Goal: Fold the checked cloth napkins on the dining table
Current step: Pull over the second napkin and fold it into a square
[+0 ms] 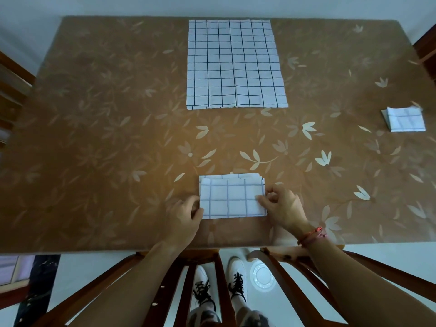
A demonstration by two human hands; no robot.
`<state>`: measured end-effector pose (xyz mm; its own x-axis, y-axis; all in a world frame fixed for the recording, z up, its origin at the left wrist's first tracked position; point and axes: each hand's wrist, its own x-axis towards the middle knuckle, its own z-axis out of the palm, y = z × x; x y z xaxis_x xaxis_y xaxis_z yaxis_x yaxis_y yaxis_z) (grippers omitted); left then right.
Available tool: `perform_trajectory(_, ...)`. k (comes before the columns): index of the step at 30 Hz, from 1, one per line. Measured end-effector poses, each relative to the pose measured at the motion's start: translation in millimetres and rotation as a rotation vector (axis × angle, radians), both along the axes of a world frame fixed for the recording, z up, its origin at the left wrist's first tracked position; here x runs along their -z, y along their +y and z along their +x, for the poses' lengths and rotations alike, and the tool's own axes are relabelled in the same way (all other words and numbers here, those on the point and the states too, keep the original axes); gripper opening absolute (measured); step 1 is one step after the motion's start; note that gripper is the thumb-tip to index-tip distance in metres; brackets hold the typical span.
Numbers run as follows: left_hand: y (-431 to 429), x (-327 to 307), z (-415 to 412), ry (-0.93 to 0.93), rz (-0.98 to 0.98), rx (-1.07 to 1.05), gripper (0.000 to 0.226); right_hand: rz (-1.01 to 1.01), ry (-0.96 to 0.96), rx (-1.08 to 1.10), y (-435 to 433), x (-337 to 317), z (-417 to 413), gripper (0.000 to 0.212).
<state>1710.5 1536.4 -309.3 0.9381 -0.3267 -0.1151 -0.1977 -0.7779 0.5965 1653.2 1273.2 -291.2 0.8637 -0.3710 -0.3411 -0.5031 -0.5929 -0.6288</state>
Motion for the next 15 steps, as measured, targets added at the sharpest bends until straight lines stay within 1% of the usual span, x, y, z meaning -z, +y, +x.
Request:
perform_trajectory(1, -0.2, 0.7, 0.0, 0.000, 0.011, -0.007, 0.016, -0.007, 0.006, 0.003, 0.6, 0.4, 3.3, 0.007)
perform_trajectory(3, -1.5, 1.1, 0.1, -0.009, 0.013, -0.015, 0.015, -0.026, 0.023, 0.014, 1.4, 2.5, 8.7, 0.012)
perform_trajectory(6, -1.4, -0.4, 0.6, -0.022, 0.001, -0.007, 0.020, -0.035, 0.039, 0.040, 1.7, 6.4, 14.9, 0.017)
perform_trajectory(9, 2.8, 2.3, 1.4, -0.073, 0.053, 0.040, 0.030, -0.037, 0.053, 0.059, 2.1, 8.8, 18.6, 0.019)
perform_trajectory(11, 4.0, 3.9, 0.7, -0.166, 0.132, 0.094, 0.038, -0.056, 0.068, 0.055, 2.5, 9.7, 20.1, 0.020)
perform_trajectory(13, 1.8, 4.1, 1.4, -0.259, 0.210, 0.198, 0.042, -0.070, 0.072, 0.051, 2.3, 10.6, 21.3, 0.021)
perform_trajectory(15, -2.0, 5.1, 5.0, -0.307, 0.292, 0.316, 0.046, -0.070, 0.077, 0.051, 1.7, 11.9, 22.3, 0.021)
